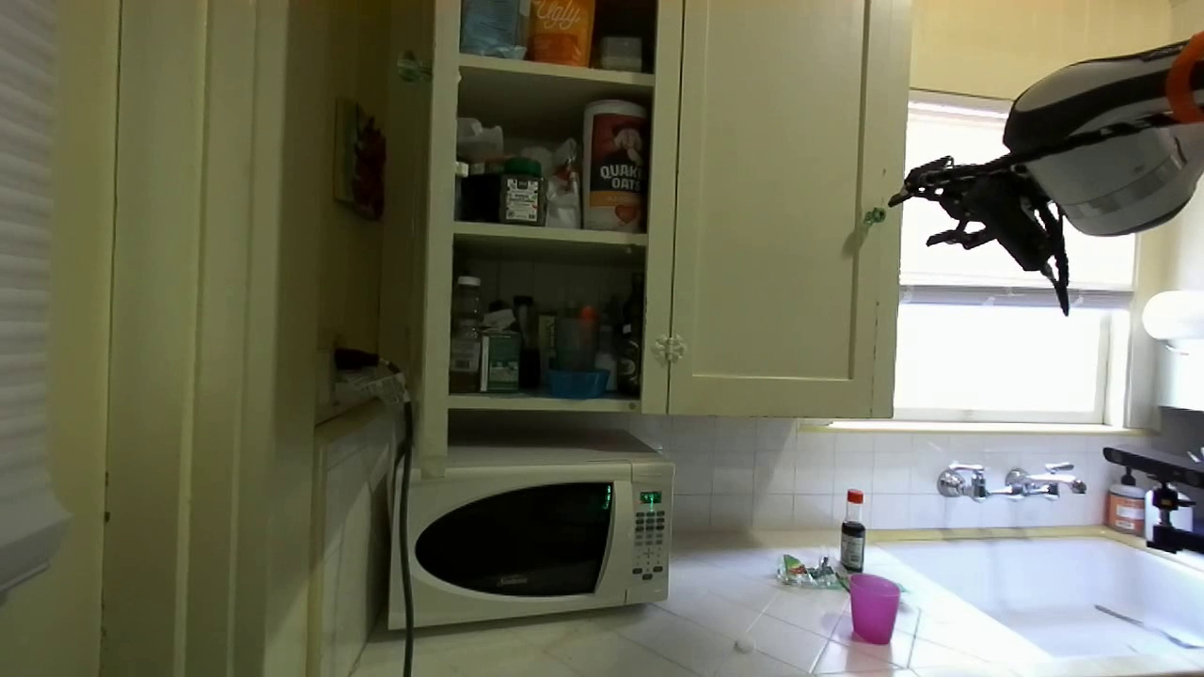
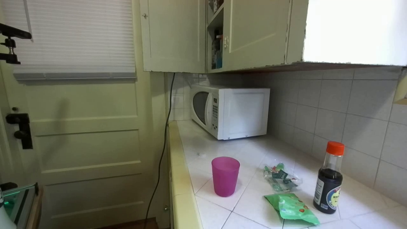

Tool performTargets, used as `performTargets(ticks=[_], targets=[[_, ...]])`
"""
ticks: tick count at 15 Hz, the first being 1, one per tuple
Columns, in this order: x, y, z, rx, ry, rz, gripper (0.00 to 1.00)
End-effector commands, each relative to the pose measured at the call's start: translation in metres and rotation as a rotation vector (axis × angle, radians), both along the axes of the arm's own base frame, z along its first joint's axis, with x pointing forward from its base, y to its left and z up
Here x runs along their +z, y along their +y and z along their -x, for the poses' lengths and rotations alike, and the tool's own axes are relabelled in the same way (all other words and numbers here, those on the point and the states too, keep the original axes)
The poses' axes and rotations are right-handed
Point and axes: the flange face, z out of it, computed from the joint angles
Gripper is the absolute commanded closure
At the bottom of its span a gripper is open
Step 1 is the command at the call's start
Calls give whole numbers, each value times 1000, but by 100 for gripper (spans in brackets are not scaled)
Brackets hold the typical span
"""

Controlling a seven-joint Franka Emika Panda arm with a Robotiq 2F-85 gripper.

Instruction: Open up the drawer and place an object in there and it was not done smoothly

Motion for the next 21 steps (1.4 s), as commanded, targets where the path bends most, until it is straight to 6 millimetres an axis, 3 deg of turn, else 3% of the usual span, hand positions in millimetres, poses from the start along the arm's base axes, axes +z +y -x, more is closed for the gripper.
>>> performTargets(ticks=[1,4,7,11,15,21], targets=[[18,0,-11,-117,-122,64,0],[35,1,-18,-216,-235,154,0],[32,3,-33,-297,-280,215,0],[3,-30,-49,-405,-219,254,0],[-4,-48,-57,-441,-198,240,0],[25,-32,-64,-415,-260,246,0]])
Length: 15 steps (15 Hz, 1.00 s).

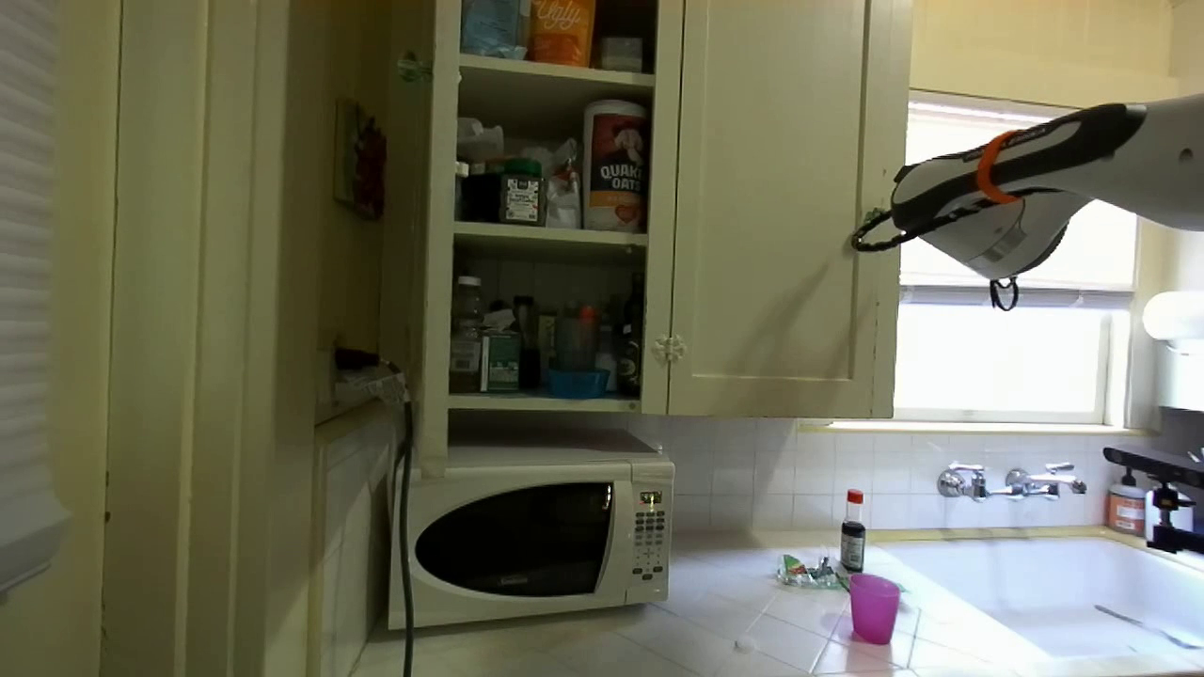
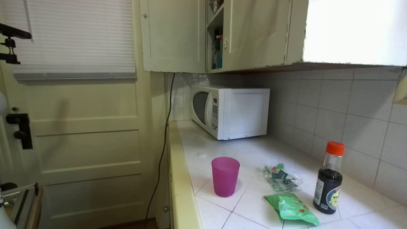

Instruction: Open up the drawer and place an object in there and it was not done smoothly

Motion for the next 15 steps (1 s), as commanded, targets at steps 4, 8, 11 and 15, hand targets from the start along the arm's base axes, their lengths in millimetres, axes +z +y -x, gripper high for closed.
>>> performTargets(ticks=[4,8,11,15], targets=[[19,17,-15,49,-48,-21,0],[20,27,-27,82,-53,-42,2],[20,30,-35,98,-56,-53,2],[16,28,-41,104,-50,-72,0]])
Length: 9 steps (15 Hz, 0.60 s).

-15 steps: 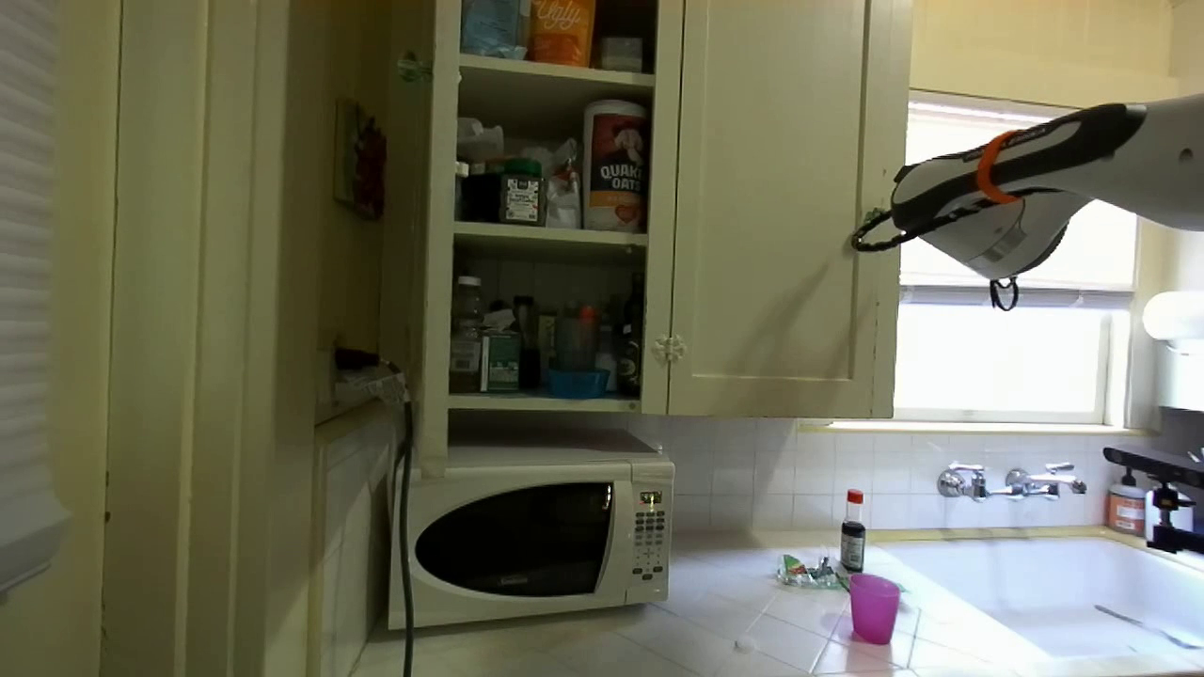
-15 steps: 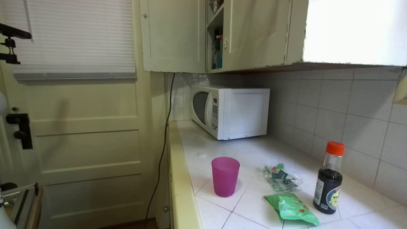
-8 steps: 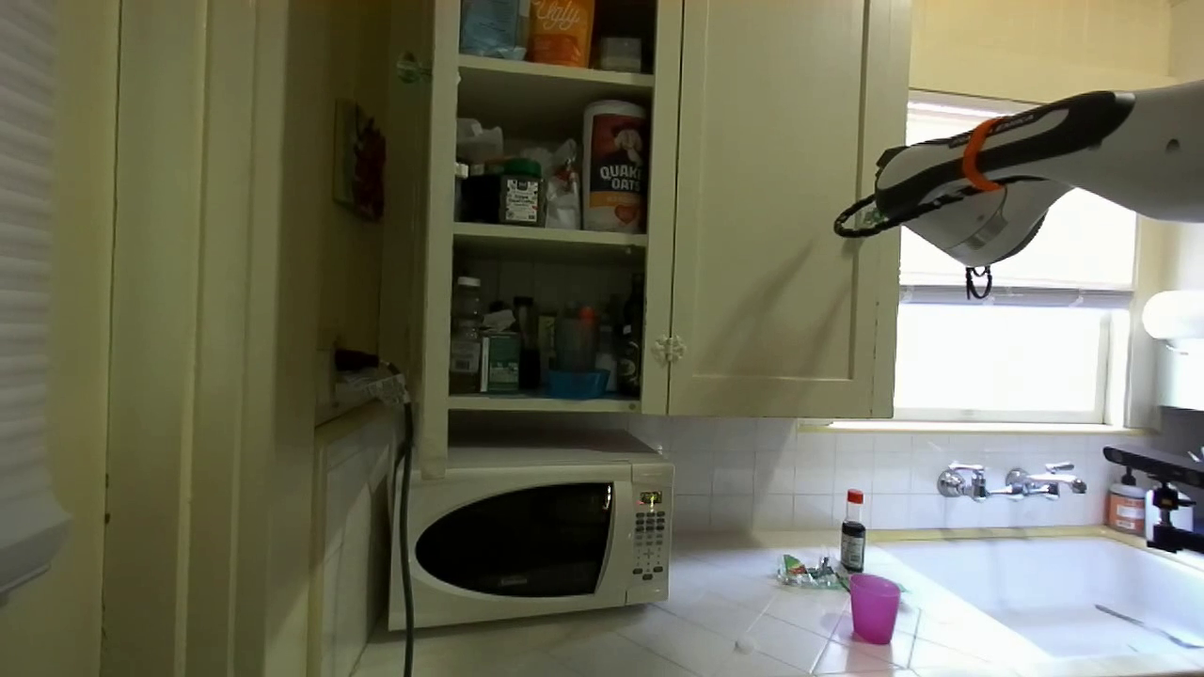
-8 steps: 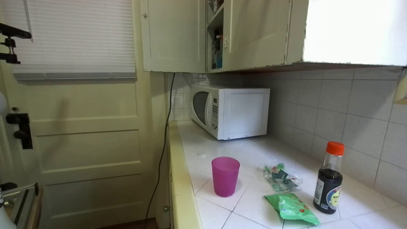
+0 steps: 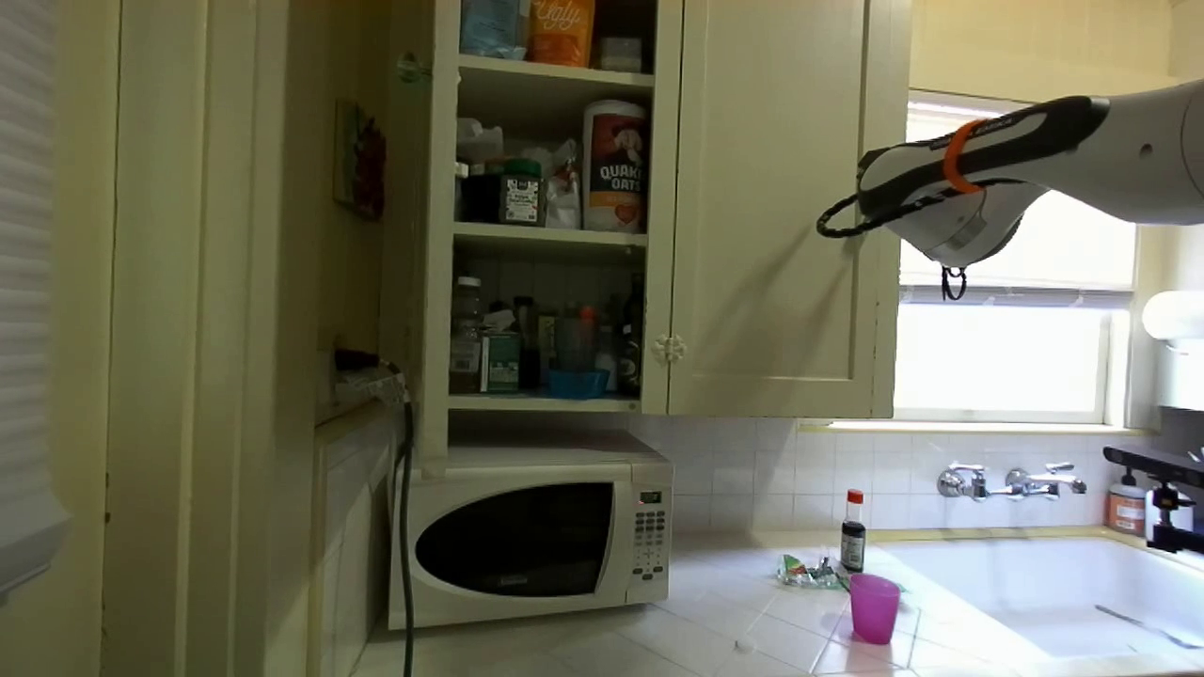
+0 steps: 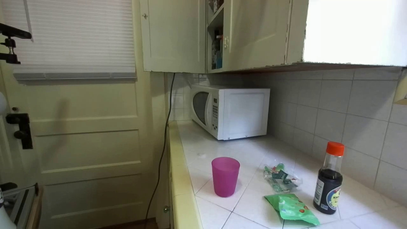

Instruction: Open up the drawer and place an object in there and it was not done smoothly

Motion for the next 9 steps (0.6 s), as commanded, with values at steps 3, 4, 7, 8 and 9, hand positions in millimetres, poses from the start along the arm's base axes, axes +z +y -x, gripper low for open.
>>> performTargets(ticks=[3,4,7,8,9], targets=[[-9,-13,-9,4,17,-59,0],[-11,-16,-10,3,22,-66,0],[-16,-21,-13,-2,27,-77,8],[-16,-21,-14,-2,27,-80,16],[-16,-22,-14,-2,28,-80,27]])
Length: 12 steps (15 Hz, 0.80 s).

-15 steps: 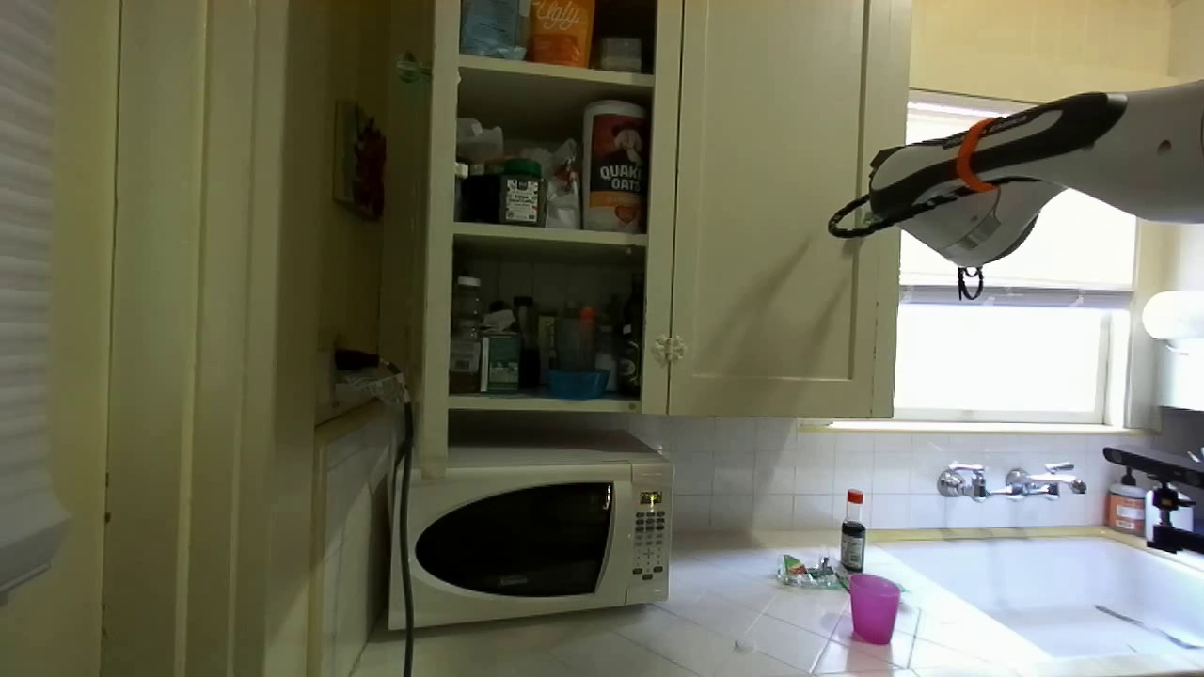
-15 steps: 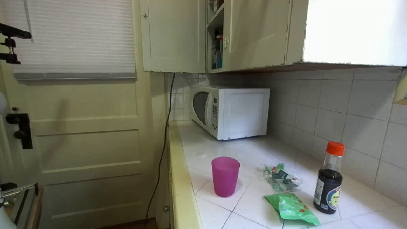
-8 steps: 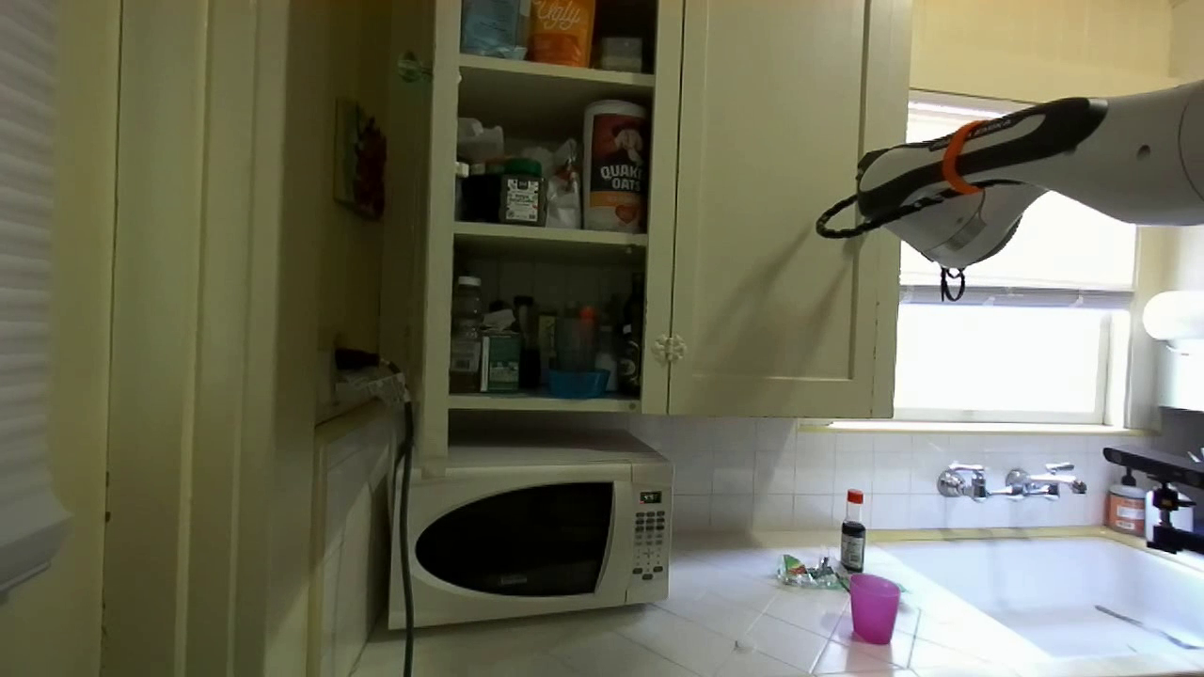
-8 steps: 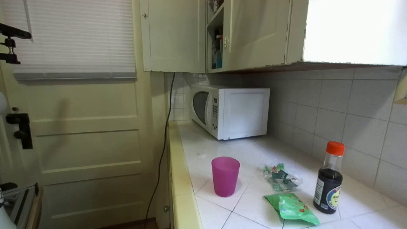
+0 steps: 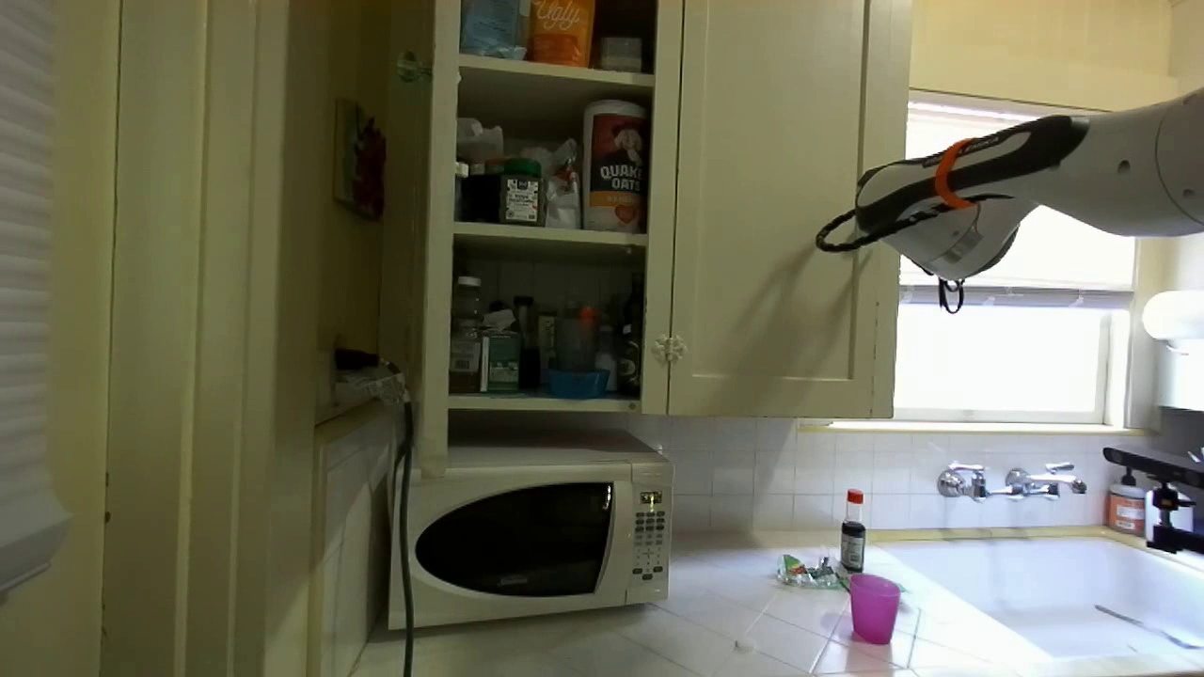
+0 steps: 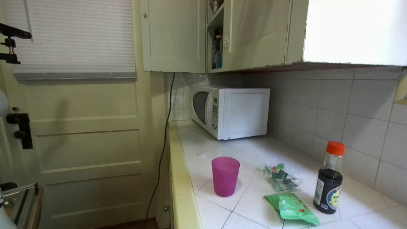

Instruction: Open up the drawer and place an object in there and it was not done smoothly

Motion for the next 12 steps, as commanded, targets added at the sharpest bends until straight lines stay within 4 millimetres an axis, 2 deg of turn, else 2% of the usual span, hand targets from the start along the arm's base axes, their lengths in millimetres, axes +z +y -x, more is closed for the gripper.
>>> performTargets(ticks=[1,5,7,9,10,11,12], targets=[[2,-4,-3,11,0,-35,38],[1,-2,-3,13,1,-37,70],[-3,-3,-1,10,12,-42,73],[-6,-3,-1,12,20,-48,68],[-7,-3,0,12,22,-50,76],[-7,-1,0,14,22,-48,92],[-5,2,2,19,23,-42,92]])
